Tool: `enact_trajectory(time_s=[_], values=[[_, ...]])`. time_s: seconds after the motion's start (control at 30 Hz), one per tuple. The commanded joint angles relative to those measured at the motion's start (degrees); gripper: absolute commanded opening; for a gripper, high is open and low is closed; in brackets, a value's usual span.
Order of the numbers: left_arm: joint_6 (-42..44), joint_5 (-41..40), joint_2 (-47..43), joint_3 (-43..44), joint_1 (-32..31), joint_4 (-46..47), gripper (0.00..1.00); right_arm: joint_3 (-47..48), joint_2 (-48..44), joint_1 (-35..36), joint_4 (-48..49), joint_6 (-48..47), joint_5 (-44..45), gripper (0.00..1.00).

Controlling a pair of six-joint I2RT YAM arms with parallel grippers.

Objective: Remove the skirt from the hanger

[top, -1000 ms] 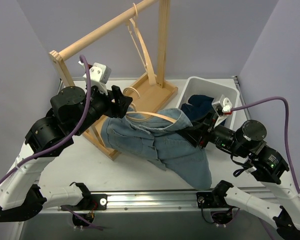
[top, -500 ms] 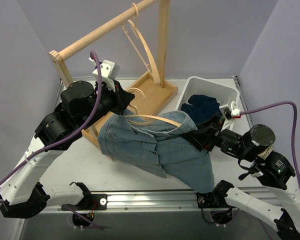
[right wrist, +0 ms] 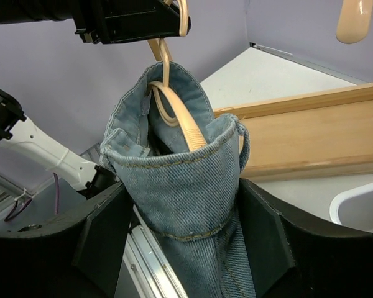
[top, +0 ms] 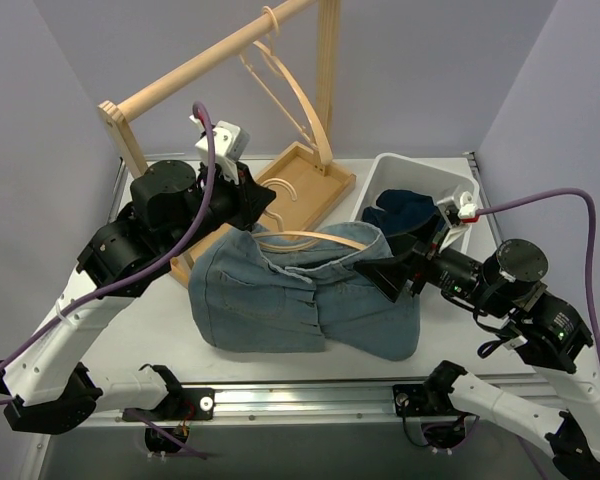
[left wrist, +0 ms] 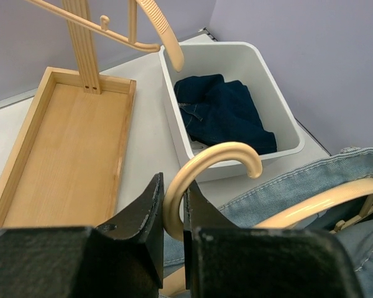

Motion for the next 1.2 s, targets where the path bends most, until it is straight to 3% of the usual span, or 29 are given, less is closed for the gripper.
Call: enact_trajectory(time_s=[0.0,0.2,0.23,0.3,0.37,0.43,0.47,0.57,0.9,1.17], values=[[0.2,-0.3,0.1,2.2,0.2,3.8,0.02,3.1,1.3,0.3,5.0,-0.6,-0.1,0.62],[0.3,-0.2,0.4,2.0,0.2,4.2,0.02,4.0,3.2,0.2,6.0,-1.5,0.8,0.57],[0.5,-0.3,0.4,2.0,0.2,4.0,0.02,3.8,3.2,0.3,6.2,-1.5,1.5,0.54],[0.5,-0.5,0.2,1.9,0.2,4.1,0.02,3.3,3.0,0.2,6.8,-1.4,1.9,0.36],[0.5,-0.5,-0.3,1.7,0.2,4.4,0.02,3.0,2.9,0.3,6.5,-1.4,1.5,0.32],[0.7,-0.5,-0.5,1.9,0.2,4.2,0.02,2.2,2.6,0.3,5.7,-1.5,2.6,0.4],[0.7,-0.6,-0.5,2.1,0.2,4.1,0.02,1.9,2.1,0.3,5.6,-1.5,3.2,0.53],[0.7,0.0,-0.9,2.1,0.2,3.9,0.02,1.0,1.9,0.3,4.9,-1.2,5.7,0.64],[0.8,8.2,-2.6,0.7,0.2,4.0,0.02,1.7,12.2,0.3,4.8,-1.4,11.3,0.69],[1.3,8.7,-4.5,1.7,0.2,1.8,0.02,4.0,18.2,0.3,3.2,-2.5,19.1,0.66]])
